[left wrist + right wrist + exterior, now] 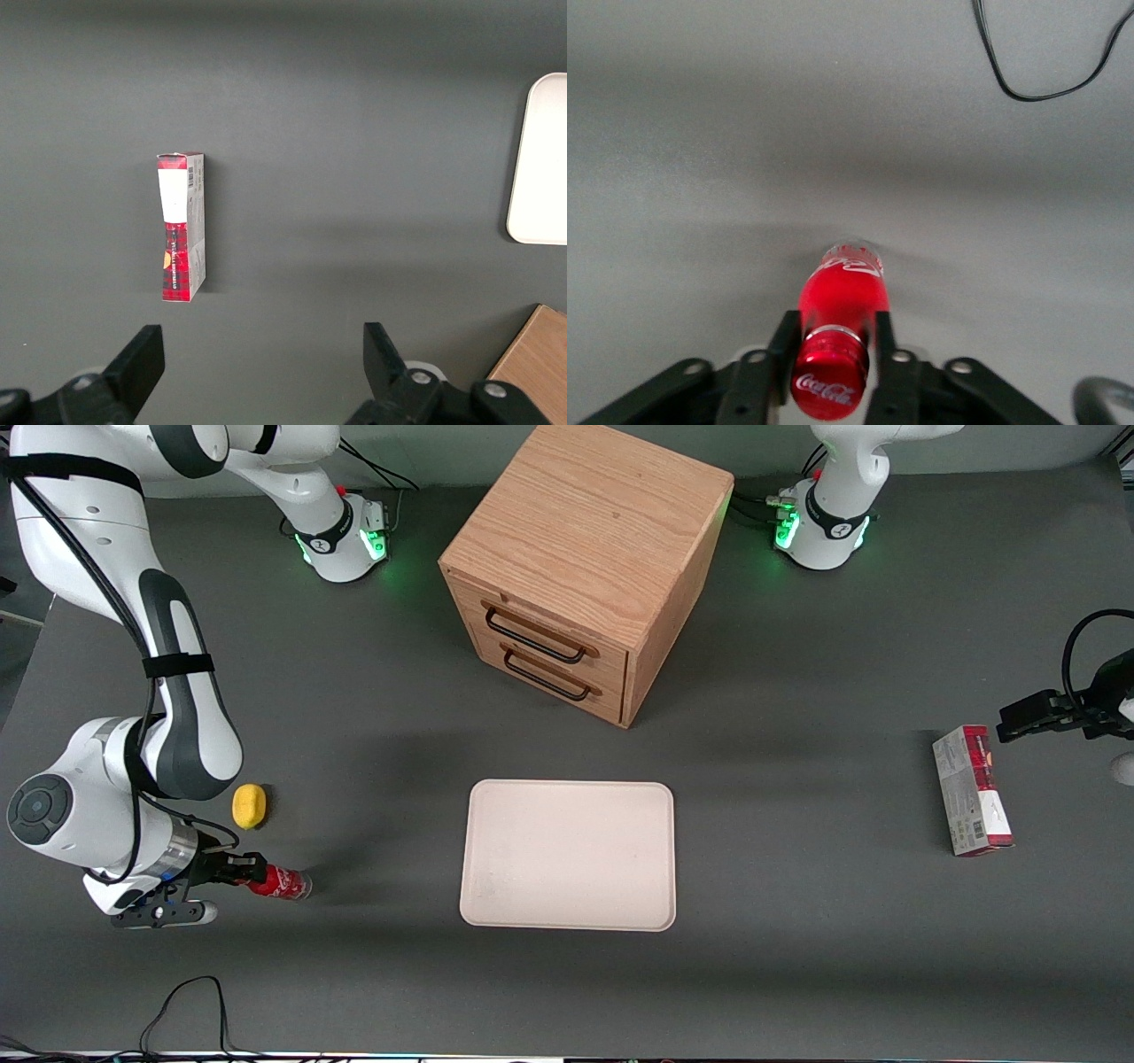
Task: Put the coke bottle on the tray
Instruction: 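Lift the bottle with the right gripper and carry it toward the white tray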
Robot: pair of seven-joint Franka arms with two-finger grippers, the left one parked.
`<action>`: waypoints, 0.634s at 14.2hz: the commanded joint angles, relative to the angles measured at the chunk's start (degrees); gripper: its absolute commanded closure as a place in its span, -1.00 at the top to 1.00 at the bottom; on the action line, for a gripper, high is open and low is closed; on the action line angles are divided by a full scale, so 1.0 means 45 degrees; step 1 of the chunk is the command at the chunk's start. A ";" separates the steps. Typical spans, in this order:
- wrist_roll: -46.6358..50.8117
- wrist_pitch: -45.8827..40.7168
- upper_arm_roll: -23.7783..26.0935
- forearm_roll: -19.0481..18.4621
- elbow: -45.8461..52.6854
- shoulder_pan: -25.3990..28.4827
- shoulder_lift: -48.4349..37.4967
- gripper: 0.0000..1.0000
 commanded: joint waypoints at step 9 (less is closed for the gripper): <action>0.3116 -0.7745 0.1831 -0.1232 0.5433 0.0051 -0.1114 -1.00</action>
